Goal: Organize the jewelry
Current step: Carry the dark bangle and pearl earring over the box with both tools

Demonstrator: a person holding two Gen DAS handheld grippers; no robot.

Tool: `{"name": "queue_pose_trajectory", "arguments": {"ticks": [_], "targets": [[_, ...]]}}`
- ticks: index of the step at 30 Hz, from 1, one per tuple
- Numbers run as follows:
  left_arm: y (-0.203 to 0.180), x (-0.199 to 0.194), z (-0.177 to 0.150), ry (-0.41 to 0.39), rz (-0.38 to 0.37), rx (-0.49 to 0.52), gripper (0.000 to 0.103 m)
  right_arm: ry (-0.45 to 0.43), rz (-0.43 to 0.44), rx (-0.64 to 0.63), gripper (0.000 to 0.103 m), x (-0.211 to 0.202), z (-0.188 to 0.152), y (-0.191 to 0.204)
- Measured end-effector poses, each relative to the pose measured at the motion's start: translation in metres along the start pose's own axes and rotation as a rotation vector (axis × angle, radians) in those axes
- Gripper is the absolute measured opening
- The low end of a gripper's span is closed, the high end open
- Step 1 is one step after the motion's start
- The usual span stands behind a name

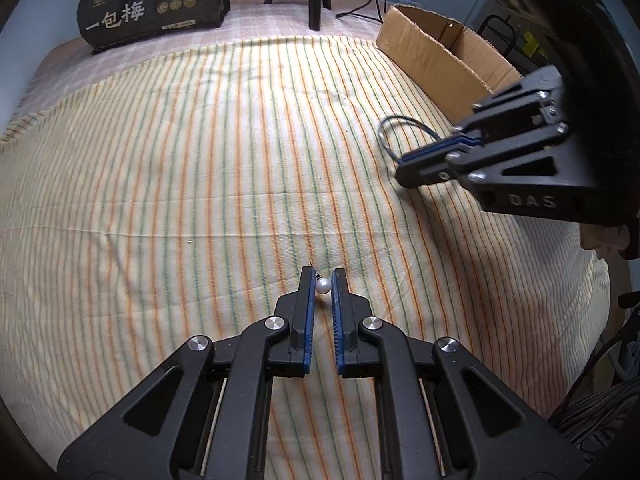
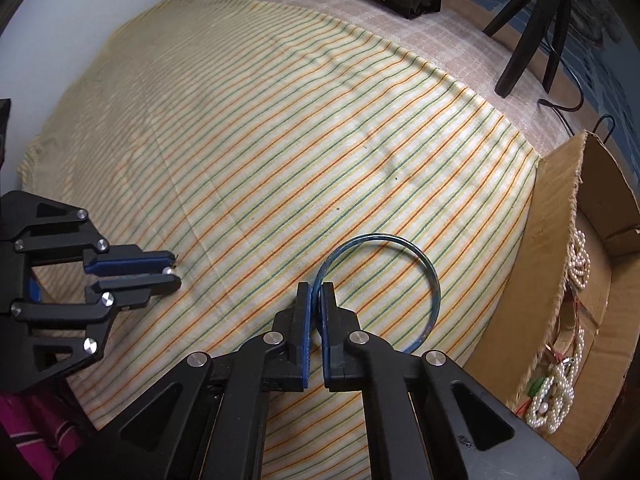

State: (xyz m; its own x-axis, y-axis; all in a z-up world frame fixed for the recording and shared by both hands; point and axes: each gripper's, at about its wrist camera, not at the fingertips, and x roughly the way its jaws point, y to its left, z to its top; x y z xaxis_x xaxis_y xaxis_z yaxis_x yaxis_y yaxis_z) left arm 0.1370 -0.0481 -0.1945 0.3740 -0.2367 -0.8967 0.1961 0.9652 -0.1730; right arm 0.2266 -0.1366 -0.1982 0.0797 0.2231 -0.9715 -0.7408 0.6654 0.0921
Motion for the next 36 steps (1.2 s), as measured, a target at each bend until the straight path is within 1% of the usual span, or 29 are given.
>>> {"name": "queue_pose_trajectory", "arguments": {"ticks": [7,14,24,30,36], "targets": [[-0.002,-0.018,0.001,-0.029,-0.012,0.003,0.006,-0.039,0.030,0.015,0.003,-0.025,-0.014,0.005],[-0.009,-0.040,0.005,-0.065,-0.026,0.028,0.006,-0.107,0.057,0.057,0.002,-0.057,-0.032,0.007],[-0.020,-0.060,0.014,-0.099,-0.047,0.048,0.006,-0.171,0.049,0.107,0.002,-0.095,-0.059,0.004],[-0.033,-0.071,0.025,-0.126,-0.065,0.078,0.006,-0.222,0.050,0.151,0.002,-0.119,-0.076,-0.002],[-0.049,-0.078,0.049,-0.162,-0.085,0.114,0.006,-0.263,0.053,0.213,0.002,-0.142,-0.100,-0.014]]}}
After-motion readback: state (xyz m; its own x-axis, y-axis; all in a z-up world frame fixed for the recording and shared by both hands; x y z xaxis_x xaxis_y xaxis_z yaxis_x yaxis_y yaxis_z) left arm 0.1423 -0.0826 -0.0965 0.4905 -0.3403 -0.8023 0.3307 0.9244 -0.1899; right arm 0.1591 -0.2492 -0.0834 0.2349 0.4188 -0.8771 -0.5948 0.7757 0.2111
